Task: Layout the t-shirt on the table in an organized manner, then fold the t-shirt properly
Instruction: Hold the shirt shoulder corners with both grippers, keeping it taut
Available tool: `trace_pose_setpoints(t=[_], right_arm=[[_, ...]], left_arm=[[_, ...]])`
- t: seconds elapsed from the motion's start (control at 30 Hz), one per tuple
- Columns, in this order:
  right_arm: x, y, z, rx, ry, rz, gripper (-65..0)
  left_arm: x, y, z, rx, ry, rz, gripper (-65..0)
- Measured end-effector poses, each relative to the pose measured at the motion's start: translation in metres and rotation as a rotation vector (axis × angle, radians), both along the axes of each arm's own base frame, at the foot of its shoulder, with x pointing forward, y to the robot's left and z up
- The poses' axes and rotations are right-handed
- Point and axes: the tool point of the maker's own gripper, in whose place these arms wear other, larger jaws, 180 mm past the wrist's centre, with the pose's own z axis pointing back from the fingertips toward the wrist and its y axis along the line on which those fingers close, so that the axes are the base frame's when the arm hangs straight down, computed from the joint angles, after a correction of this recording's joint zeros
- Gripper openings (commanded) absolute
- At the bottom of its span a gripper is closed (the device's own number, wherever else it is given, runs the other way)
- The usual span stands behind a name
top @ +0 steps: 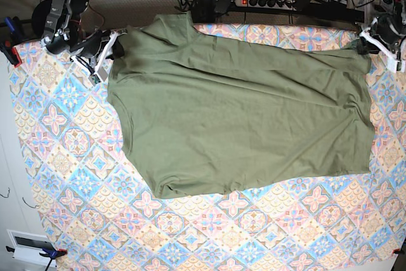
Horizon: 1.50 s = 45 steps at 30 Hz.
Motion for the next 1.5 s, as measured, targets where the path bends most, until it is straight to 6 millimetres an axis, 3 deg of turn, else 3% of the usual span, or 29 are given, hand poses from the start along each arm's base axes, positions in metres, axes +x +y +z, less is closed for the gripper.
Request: trace_pose_setpoints(t=[0.17, 0.3, 0.77, 0.93, 1.5], right_arm=[[0.002, 0.0, 0.001, 0.001, -0.004, 0.0, -62.2], [0.001, 0.0, 0.0, 0.0, -0.002, 0.001, -62.2], [0.002, 0.0, 0.001, 0.001, -0.005, 0.0, -62.0], [0.002, 0.0, 0.001, 0.001, -0.005, 0.0, -62.0], [0.002, 0.006, 0.0, 0.013, -0.004, -0.005, -62.0]], left_arm=[[-0.002, 0.001, -0.003, -0.008, 0.0, 0.005, -42.1], [0.001, 0.018, -0.012, -0.007, 0.004, 0.079, -42.1], [0.039, 0.026, -0.006, -0.033, -0.102, 0.135, -42.1], [0.033, 0.045, -0.02, -0.015, -0.066, 0.194, -42.1], [0.033, 0.037, -0.027, -0.044, -0.066, 0.206, -42.0]])
